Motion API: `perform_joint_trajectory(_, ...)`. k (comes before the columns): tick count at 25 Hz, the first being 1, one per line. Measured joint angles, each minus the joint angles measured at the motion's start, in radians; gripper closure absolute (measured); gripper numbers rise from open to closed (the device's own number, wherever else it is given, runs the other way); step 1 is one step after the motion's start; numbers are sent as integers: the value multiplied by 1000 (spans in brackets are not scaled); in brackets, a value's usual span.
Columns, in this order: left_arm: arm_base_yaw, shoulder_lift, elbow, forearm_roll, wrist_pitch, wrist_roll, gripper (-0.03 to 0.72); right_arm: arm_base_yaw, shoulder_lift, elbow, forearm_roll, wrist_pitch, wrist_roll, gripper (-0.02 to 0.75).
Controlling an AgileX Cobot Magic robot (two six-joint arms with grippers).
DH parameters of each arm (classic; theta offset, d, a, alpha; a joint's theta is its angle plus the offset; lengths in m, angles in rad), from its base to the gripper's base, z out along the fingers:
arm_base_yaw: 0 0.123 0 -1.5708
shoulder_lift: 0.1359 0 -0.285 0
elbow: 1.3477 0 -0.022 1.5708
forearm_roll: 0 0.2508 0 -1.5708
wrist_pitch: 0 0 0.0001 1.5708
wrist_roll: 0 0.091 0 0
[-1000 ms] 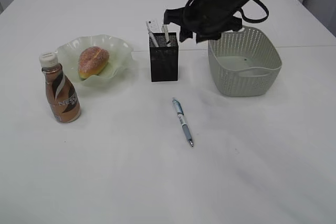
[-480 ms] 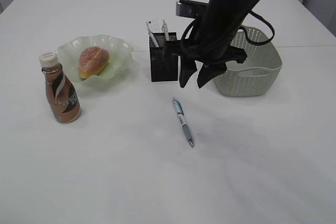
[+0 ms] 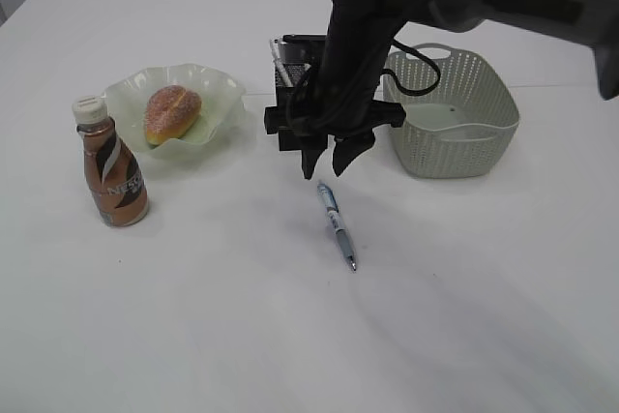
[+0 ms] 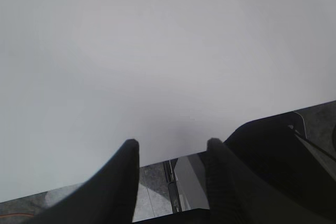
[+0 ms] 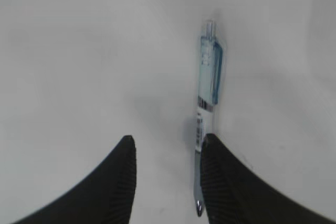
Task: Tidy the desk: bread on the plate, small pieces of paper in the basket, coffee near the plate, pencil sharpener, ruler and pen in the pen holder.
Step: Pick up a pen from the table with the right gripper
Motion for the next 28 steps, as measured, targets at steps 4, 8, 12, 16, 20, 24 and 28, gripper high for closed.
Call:
perform_joint_trajectory(4, 0, 0, 0, 0, 0, 0, 381, 0, 70, -53, -32, 0, 2, 407)
perform_joint_trajectory(8, 0, 0, 0, 0, 0, 0, 381, 0, 108, -56, -65, 2, 2, 407)
perform_joint_trajectory(12, 0, 0, 0, 0, 0, 0, 381, 0, 118, -56, -73, 2, 4, 407)
perform_joint_trajectory(16, 0, 0, 0, 0, 1, 0, 381, 2, 140, -56, -76, 2, 4, 407)
perform_joint_trajectory(20, 0, 0, 0, 0, 1, 0, 381, 2, 171, -58, -76, 2, 4, 407)
perform_joint_trajectory(24, 0, 0, 0, 0, 2, 0, 381, 2, 176, -58, -76, 2, 4, 407)
perform_joint_trajectory(28, 0, 0, 0, 0, 2, 0, 381, 2, 176, -58, -76, 2, 4, 407)
